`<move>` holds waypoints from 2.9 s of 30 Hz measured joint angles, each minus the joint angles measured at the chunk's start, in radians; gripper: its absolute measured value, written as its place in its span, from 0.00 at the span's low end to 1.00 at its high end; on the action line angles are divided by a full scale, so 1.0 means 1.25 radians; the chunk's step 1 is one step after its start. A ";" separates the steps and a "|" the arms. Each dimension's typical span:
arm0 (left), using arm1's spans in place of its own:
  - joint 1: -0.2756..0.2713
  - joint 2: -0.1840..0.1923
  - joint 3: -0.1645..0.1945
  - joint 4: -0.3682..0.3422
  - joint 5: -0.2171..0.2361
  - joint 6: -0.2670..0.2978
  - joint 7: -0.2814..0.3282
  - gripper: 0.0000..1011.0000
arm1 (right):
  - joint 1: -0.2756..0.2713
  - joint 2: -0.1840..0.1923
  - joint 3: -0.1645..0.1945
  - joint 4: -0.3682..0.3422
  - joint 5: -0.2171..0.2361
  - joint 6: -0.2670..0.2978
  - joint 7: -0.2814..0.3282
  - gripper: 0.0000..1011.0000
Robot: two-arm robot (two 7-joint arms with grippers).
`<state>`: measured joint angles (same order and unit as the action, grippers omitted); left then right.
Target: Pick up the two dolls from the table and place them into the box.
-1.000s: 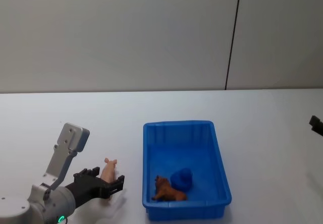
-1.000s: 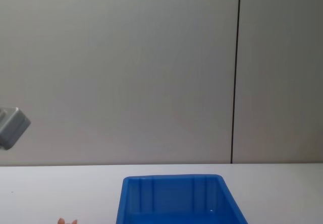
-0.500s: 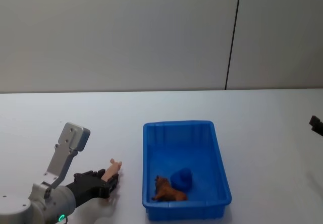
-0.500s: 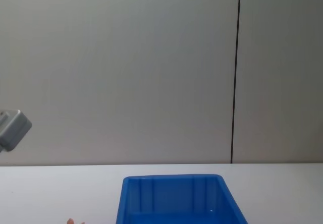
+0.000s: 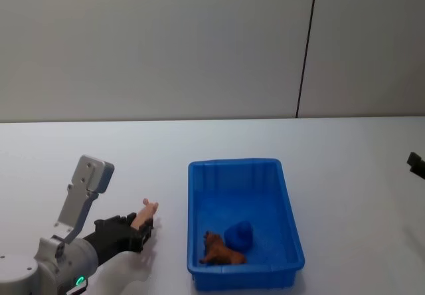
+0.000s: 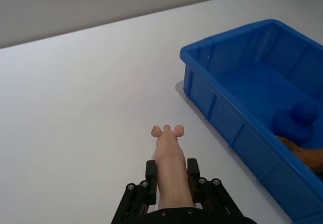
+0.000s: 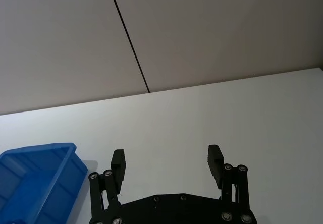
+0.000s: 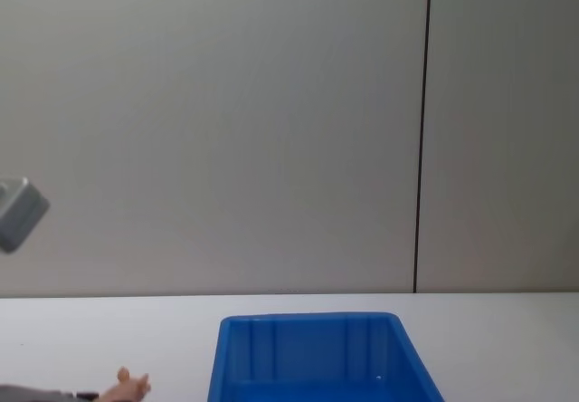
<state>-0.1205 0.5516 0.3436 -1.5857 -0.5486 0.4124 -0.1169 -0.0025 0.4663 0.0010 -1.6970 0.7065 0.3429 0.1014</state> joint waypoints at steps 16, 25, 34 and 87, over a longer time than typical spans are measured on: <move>-0.021 -0.005 -0.023 -0.037 -0.007 -0.104 0.019 0.36 | 0.000 0.000 0.000 0.000 0.000 0.000 0.000 0.99; -0.075 -0.039 -0.027 -0.030 -0.026 -0.146 -0.035 0.36 | 0.000 0.000 0.000 0.000 0.000 0.000 0.000 0.99; -0.138 -0.083 -0.023 0.007 -0.050 -0.150 -0.112 0.36 | 0.000 0.000 0.000 0.000 0.000 0.000 0.000 0.99; -0.304 -0.183 0.018 0.216 -0.088 0.020 -0.329 0.99 | 0.000 0.000 0.000 0.000 0.000 0.000 0.000 0.99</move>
<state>-0.5005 0.3226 0.3659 -1.3158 -0.6585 0.4370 -0.5280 -0.0025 0.4662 0.0009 -1.6969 0.7065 0.3429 0.1016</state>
